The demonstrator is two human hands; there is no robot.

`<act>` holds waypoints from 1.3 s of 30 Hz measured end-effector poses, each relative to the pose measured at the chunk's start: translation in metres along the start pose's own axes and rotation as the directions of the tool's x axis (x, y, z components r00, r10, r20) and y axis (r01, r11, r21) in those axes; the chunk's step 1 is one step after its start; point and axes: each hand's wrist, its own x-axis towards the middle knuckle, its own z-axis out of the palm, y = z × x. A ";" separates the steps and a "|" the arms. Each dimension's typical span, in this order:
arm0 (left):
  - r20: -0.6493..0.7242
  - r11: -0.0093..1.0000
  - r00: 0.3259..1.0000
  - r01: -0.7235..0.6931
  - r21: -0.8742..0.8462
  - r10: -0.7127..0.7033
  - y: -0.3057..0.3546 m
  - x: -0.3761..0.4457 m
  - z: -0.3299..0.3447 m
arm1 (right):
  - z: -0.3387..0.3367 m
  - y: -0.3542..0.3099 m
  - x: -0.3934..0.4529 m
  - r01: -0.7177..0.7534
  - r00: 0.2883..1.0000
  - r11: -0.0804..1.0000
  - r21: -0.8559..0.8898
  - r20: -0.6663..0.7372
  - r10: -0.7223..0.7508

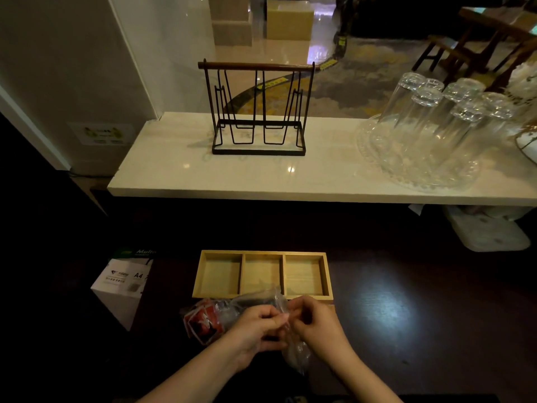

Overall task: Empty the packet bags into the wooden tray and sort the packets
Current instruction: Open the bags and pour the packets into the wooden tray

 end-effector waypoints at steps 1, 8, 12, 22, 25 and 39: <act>-0.007 1.000 1.000 -0.007 0.017 0.007 0.001 0.000 0.000 | 0.004 -0.001 -0.001 0.005 1.000 1.000 0.010 0.002 -0.005; 0.022 0.992 0.997 -0.069 0.101 0.067 0.005 -0.002 -0.004 | -0.002 -0.005 0.002 -0.041 0.999 0.999 0.006 -0.020 0.041; -0.036 0.944 0.992 -0.104 0.314 0.122 0.009 -0.003 -0.001 | -0.006 0.000 0.003 -0.069 0.996 0.991 -0.112 -0.064 0.062; -0.071 0.506 0.897 -0.179 0.844 0.436 0.020 -0.009 -0.002 | -0.033 -0.013 -0.013 0.210 0.928 0.773 -0.599 -0.127 -0.351; -0.093 0.689 0.939 -0.174 0.704 0.332 0.026 -0.007 0.003 | -0.013 -0.026 -0.020 0.389 0.919 0.767 -0.511 0.156 -0.362; -0.195 0.980 0.966 -0.146 0.136 0.171 0.019 -0.007 -0.027 | -0.040 -0.070 0.004 0.480 0.875 0.841 -0.250 0.062 -0.481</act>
